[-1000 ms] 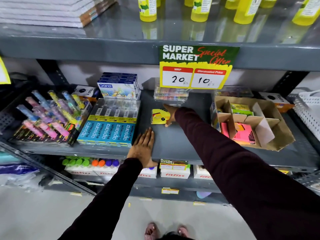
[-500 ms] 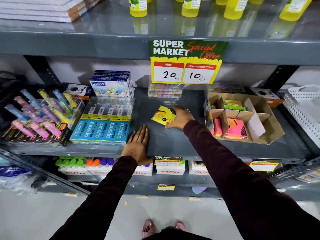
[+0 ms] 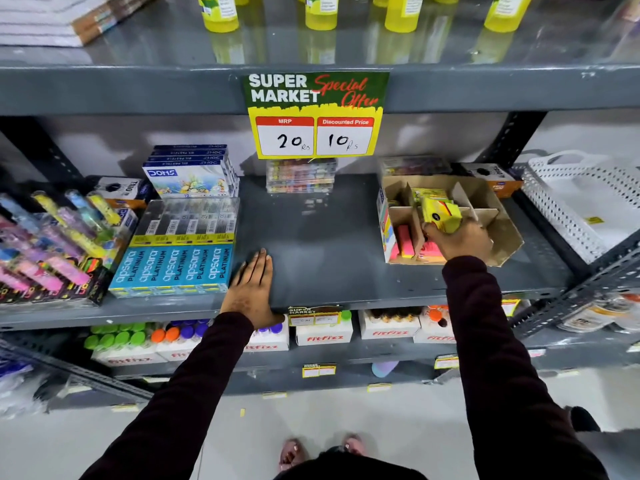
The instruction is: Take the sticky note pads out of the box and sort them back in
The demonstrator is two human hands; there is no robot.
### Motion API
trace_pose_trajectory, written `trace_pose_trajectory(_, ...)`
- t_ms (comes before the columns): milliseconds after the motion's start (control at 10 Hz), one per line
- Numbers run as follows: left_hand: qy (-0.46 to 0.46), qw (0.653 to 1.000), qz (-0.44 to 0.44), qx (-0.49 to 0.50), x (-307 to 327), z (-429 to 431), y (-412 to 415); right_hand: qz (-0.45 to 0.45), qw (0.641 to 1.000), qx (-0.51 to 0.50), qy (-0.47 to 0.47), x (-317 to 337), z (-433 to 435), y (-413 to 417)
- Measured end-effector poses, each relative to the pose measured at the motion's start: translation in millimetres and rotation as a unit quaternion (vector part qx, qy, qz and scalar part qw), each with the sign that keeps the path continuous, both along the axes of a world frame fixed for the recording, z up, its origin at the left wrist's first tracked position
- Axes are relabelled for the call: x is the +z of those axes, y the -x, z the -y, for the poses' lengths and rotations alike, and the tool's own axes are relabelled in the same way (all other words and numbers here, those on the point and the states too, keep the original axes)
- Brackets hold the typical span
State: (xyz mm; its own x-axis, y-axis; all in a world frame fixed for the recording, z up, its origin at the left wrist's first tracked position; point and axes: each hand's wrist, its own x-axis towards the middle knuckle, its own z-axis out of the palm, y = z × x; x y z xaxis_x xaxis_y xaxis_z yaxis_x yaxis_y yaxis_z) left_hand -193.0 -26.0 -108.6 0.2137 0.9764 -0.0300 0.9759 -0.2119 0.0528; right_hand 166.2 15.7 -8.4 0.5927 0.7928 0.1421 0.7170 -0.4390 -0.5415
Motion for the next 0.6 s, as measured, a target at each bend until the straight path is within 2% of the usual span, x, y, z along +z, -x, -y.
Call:
trace_pose_trajectory(200,0.007,1.000,-0.010,0.000,1,0,0,-0.012,0.997,-0.006,0.071,-26,-6,1)
trace_pose_trajectory(400,0.005,1.000,-0.015,-0.002,1,-5,1,-0.062,0.993,-0.021,0.103,-43,-4,16)
trace_pose_trajectory(500,0.021,0.999,-0.026,-0.005,4,2,0,-0.057,0.995,-0.031,0.081,-37,4,26)
trace_pose_trajectory(600,0.056,0.998,-0.038,0.005,12,-3,-4,-0.007,0.999,-0.030,0.021,-29,9,39)
